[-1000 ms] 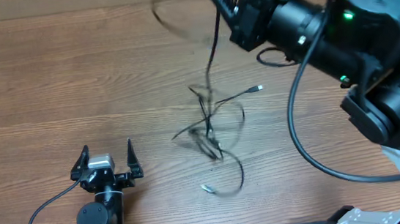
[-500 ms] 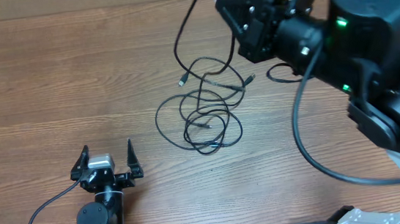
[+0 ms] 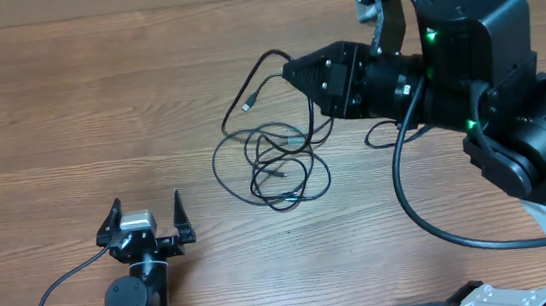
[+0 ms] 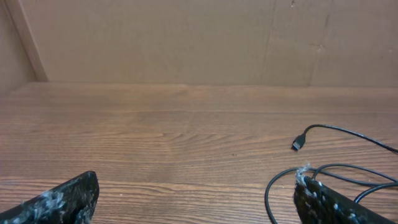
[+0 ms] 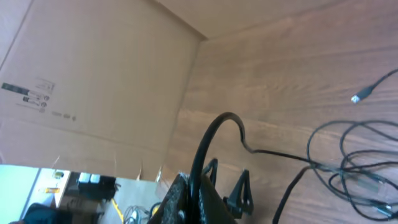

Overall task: Untangle cables
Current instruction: 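Lift the right gripper upward, pulling the cable loops apart, then move the left gripper toward the hanging cable loops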

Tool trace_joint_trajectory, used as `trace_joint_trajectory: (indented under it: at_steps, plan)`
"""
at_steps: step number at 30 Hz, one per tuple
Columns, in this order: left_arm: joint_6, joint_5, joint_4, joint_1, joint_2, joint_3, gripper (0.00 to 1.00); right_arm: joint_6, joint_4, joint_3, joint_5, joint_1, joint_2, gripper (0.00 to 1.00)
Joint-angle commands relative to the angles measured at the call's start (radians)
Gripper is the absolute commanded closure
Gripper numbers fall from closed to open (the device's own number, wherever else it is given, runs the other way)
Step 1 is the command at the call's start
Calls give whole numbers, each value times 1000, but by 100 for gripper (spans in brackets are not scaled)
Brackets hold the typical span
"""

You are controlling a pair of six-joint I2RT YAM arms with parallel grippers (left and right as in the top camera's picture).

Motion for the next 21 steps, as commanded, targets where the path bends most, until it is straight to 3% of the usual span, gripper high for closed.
trace_joint_trajectory:
  at_steps: [1, 4, 8, 10, 13, 16, 19, 21]
  plan:
    - [23, -9, 2, -2, -11, -4, 0, 3, -10, 8, -18, -3, -10, 96]
    - [-52, 77, 4, -2, -11, -4, 0, 3, -6, 8, -18, -3, -10, 96]
    - [-428, 572, 82, -2, -11, -4, 0, 5, 61, 8, -19, -3, -10, 96]
    - [-511, 655, 186, -2, -11, -4, 1, 64, 114, 8, -13, -3, -10, 96]
    - [-666, 736, 463, -2, -11, 19, 1, 209, 201, 8, 6, -3, -10, 96]
    - [-654, 744, 520, -2, -10, 114, 0, 218, 332, 8, 6, -3, -10, 96]
    - [-528, 743, 272, -2, 14, 283, 0, 255, 411, 8, 6, -3, -10, 96]
    - [-388, 767, 11, -2, 89, 454, 0, 318, 427, 8, 9, -3, -10, 96]
